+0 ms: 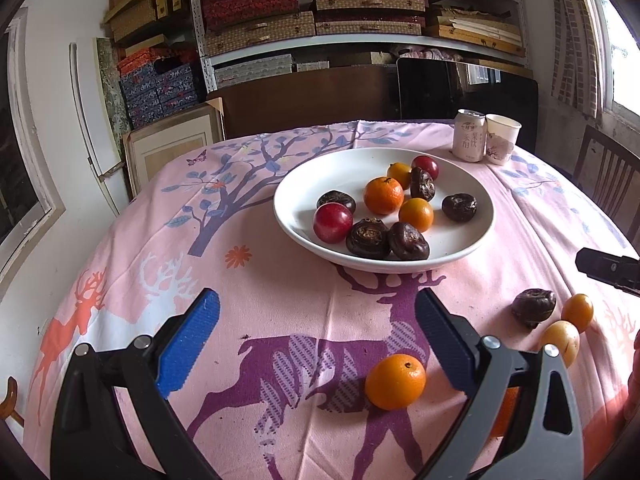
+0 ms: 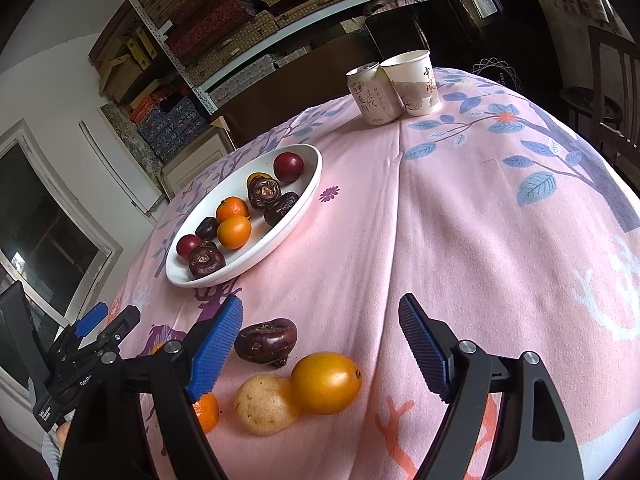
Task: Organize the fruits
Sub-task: 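Move both open tools back toward the remaining fruits, then grasp a mandarin orange with the left tool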
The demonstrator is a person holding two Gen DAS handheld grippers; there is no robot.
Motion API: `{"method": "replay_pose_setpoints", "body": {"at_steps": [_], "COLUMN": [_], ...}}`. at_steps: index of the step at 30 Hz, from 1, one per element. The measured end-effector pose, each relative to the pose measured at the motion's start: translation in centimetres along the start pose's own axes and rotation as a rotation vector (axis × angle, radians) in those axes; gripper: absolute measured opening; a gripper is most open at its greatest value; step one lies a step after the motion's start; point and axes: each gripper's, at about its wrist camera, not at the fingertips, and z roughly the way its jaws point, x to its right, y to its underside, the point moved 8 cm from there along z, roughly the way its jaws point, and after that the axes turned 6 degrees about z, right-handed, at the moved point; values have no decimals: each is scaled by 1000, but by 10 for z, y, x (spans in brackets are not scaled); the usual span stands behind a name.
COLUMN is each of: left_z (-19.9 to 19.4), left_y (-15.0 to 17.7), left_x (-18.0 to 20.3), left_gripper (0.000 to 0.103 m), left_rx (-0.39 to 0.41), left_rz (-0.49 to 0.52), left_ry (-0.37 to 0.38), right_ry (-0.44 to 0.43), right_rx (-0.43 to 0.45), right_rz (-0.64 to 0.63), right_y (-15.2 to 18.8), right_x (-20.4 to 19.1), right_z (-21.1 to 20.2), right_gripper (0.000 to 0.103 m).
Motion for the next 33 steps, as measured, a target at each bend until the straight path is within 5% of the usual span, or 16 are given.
{"method": "replay_pose_setpoints", "body": {"at_steps": [13, 20, 21, 23, 26, 30, 33], "left_z": [14, 26, 26, 25, 26, 25, 25], "left_y": [37, 48, 48, 48, 52, 52, 53], "left_x": [29, 31, 31, 33, 38, 43, 46], "left_gripper": [96, 96, 94, 70, 54, 40, 38], "left_rx": [-141, -219, -218, -221, -237, -240, -239], "left_rz": [88, 28, 26, 33, 44, 54, 64], "left_ry": [125, 215, 215, 226, 250, 270, 273], "right_ry": [-25, -29, -29, -25, -18, -26, -51], "right_rx": [-2, -2, -2, -4, -19, -43, -70], "right_rz": [16, 10, 10, 6, 0, -12, -37], "right_y": [2, 2, 2, 3, 5, 9, 12], "right_x": [1, 0, 0, 0, 0, -3, -11], "right_z": [-5, -6, -6, -6, -3, 0, 4], "right_gripper": [81, 81, 81, 81, 81, 81, 81]}}
